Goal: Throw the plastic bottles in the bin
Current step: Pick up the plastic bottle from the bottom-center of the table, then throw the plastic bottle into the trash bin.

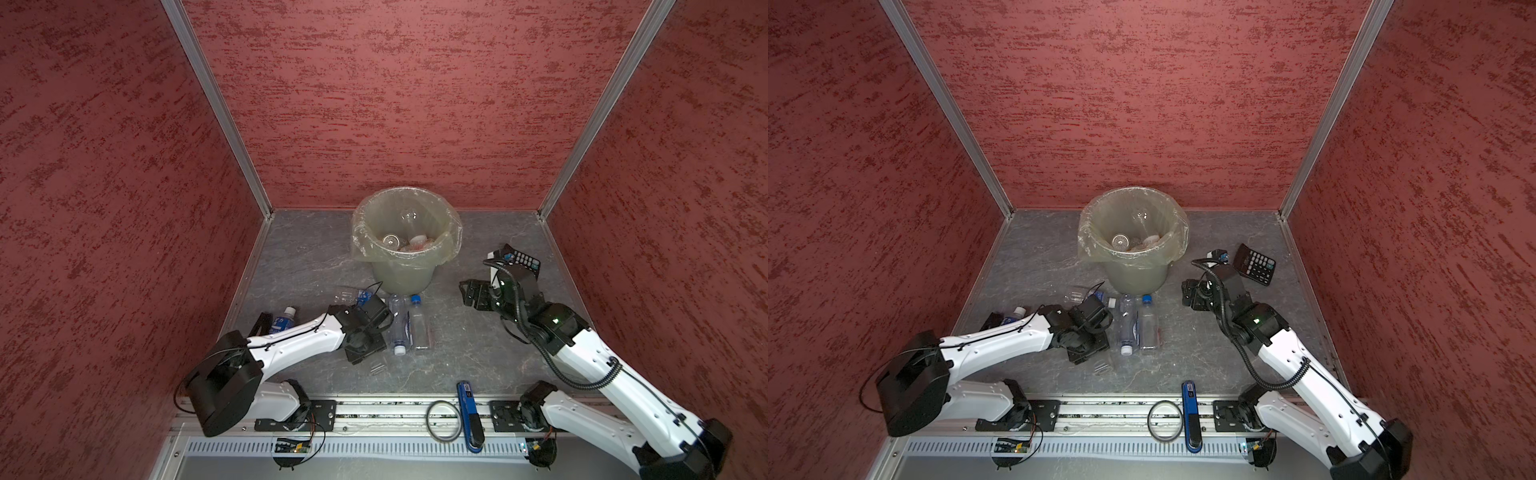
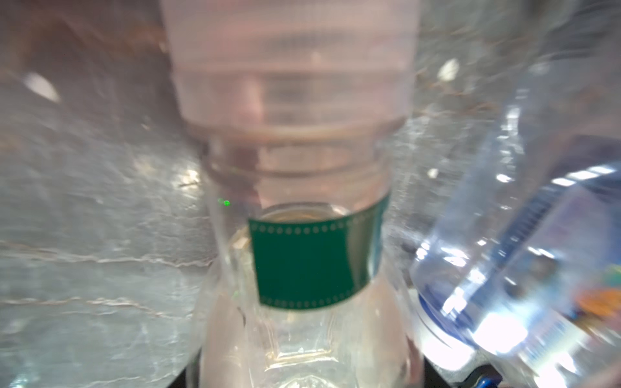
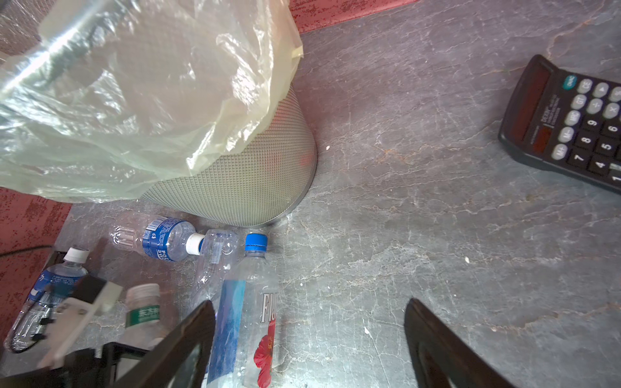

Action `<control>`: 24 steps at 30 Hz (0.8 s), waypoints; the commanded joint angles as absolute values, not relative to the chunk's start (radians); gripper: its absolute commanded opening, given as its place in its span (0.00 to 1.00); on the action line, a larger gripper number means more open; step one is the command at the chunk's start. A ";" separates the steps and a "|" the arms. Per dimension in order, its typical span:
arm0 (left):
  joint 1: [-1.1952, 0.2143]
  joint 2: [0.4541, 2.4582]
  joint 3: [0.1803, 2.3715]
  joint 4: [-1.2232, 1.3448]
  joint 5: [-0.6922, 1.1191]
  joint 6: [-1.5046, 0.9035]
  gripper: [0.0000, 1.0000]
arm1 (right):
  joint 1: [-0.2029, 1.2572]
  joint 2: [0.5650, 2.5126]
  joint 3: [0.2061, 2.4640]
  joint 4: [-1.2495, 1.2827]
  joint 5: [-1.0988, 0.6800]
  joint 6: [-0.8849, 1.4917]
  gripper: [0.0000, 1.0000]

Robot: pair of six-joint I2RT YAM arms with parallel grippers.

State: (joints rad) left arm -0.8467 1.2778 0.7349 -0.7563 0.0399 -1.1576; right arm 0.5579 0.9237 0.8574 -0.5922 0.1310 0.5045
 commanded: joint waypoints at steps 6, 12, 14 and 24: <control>-0.954 0.912 0.783 -0.864 -0.272 -1.090 0.42 | 0.553 0.906 0.815 -0.554 0.143 0.533 0.88; -1.145 0.748 0.932 -0.961 -0.589 -0.942 0.38 | 0.553 0.887 0.775 -0.548 0.144 0.553 0.88; -1.212 0.728 0.987 -0.967 -0.672 -0.887 0.38 | 0.554 0.873 0.765 -0.558 0.156 0.559 0.88; -1.311 0.926 1.330 -0.744 -0.774 -0.353 0.41 | 0.554 0.845 0.743 -0.574 0.168 0.582 0.89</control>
